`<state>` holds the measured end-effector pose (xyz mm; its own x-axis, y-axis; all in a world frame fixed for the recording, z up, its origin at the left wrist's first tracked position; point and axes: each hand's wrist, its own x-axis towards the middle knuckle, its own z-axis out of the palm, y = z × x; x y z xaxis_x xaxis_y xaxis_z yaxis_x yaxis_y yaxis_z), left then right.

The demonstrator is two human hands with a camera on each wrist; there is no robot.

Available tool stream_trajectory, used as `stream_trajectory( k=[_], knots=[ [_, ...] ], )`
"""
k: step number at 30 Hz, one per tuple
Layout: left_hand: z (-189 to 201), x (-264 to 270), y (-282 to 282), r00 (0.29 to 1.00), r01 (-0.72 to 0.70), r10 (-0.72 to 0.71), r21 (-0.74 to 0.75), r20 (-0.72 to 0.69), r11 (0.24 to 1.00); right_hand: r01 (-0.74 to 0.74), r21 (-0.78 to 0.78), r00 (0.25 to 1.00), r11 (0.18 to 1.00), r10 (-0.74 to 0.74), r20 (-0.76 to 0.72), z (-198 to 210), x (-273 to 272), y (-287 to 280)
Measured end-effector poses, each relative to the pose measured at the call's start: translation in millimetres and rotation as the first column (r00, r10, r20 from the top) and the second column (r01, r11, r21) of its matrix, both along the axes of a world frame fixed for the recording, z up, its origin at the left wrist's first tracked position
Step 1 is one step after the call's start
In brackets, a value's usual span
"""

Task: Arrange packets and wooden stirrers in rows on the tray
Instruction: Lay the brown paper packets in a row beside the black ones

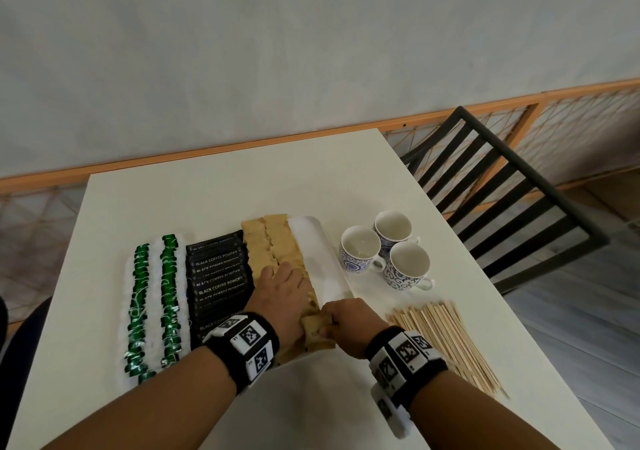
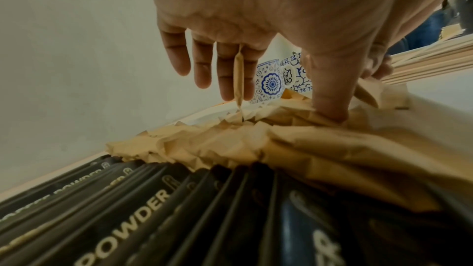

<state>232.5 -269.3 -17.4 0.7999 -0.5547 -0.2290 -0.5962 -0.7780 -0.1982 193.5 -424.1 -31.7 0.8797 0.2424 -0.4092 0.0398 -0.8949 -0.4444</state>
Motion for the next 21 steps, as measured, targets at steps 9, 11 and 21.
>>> stream_trajectory(
  k=[9,11,21],
  knots=[
    [13,3,21,0.993,-0.114,0.109,-0.192,-0.038,0.975,-0.164,-0.177,0.986,0.97,0.163,-0.022,6,16,10],
    [15,2,26,0.986,-0.163,0.148,-0.282,-0.076,0.946,-0.124,-0.158,0.992,0.98,0.126,0.002,7,17,12],
    [10,-14,48,0.712,-0.685,0.102,-0.654,-0.695,0.319,0.195,0.189,0.98,0.962,-0.2,0.01,-9,7,8]
  ],
)
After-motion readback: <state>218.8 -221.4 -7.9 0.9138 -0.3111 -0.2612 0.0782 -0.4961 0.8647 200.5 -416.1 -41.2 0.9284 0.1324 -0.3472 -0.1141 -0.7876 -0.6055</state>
